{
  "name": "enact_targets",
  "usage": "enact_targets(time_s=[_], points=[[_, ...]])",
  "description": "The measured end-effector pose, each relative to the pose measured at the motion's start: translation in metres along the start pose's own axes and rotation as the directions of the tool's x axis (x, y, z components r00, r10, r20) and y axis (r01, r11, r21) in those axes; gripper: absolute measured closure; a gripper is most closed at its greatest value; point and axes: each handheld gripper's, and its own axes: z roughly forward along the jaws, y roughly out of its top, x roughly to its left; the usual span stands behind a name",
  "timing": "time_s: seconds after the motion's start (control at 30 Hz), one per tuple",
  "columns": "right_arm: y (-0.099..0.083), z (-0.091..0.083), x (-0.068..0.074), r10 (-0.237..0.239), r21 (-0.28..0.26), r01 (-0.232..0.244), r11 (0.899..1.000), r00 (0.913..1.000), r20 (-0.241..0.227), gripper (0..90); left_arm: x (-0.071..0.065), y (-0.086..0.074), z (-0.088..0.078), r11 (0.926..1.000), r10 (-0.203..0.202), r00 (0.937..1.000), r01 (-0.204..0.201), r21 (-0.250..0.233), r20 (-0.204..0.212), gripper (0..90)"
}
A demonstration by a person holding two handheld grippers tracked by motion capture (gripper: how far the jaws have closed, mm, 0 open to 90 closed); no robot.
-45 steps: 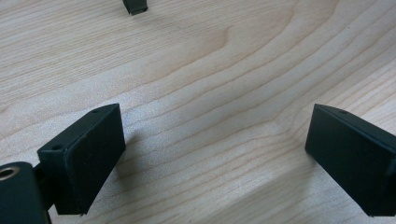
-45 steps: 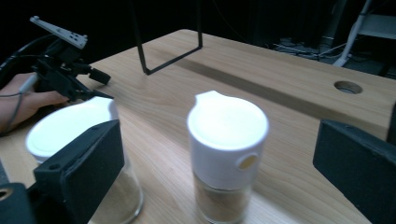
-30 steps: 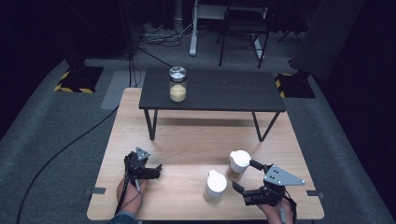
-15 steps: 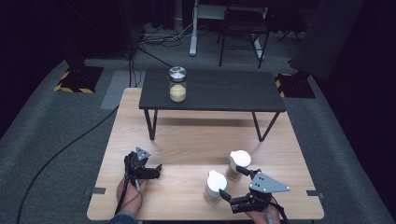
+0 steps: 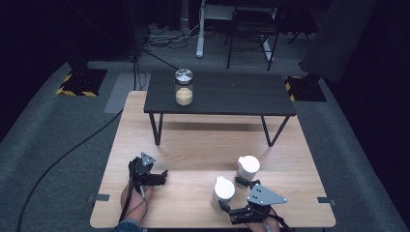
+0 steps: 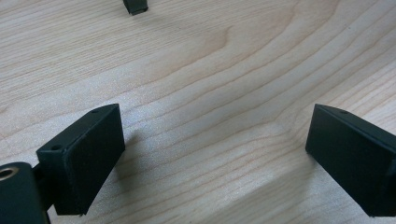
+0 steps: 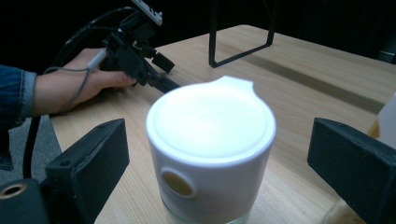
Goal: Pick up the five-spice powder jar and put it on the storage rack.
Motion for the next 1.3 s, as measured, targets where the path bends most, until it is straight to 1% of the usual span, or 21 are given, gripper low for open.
enact_targets(time_s=[0.17,0.27,0.43,0.63,0.77,0.93,1.0,1.1,1.3], points=[[-0.006,0.007,0.001,-0.007,0.013,0.008,1.0,1.0,-0.003,6.0,0.0,0.0,0.0,1.0,-0.001,1.0,0.001,0.0,0.0,4.5],[-0.009,0.011,0.003,-0.017,0.023,0.017,1.0,0.9998,0.003,6.3,0.0,0.0,0.0,1.0,0.0,1.0,0.0,0.0,0.0,4.5],[-0.014,0.017,0.004,-0.018,0.042,0.018,0.999,0.9998,0.003,7.4,0.0,0.0,0.0,1.0,0.0,1.0,0.0,0.0,0.0,4.6],[-0.021,0.026,0.003,-0.004,0.065,0.004,0.998,1.0,-0.008,11.5,0.0,0.0,0.0,1.0,0.0,1.0,0.0,0.0,0.0,4.6],[-0.024,0.029,0.005,-0.014,0.078,0.014,0.997,0.9999,-0.002,14.5,0.0,0.0,0.0,1.0,0.0,1.0,0.0,0.0,0.0,4.5],[-0.026,0.034,0.001,0.014,0.105,-0.013,0.994,0.9998,-0.014,20.4,0.0,0.0,0.0,1.0,0.0,1.0,0.0,0.0,0.0,4.5],[-0.027,0.035,0.0,0.016,0.111,-0.014,0.994,0.9997,-0.018,24.2,0.0,0.0,0.0,1.0,0.0,1.0,0.0,0.0,0.0,4.6],[-0.029,0.036,0.0,0.016,0.112,-0.014,0.994,0.9997,-0.017,28.1,0.0,0.0,0.0,1.0,-0.001,1.0,0.001,-0.001,0.0,4.5],[-0.029,0.035,-0.001,0.008,0.11,-0.006,0.994,0.9998,-0.018,29.8,0.0,0.0,0.0,1.0,0.0,1.0,0.0,0.0,0.0,4.6]])
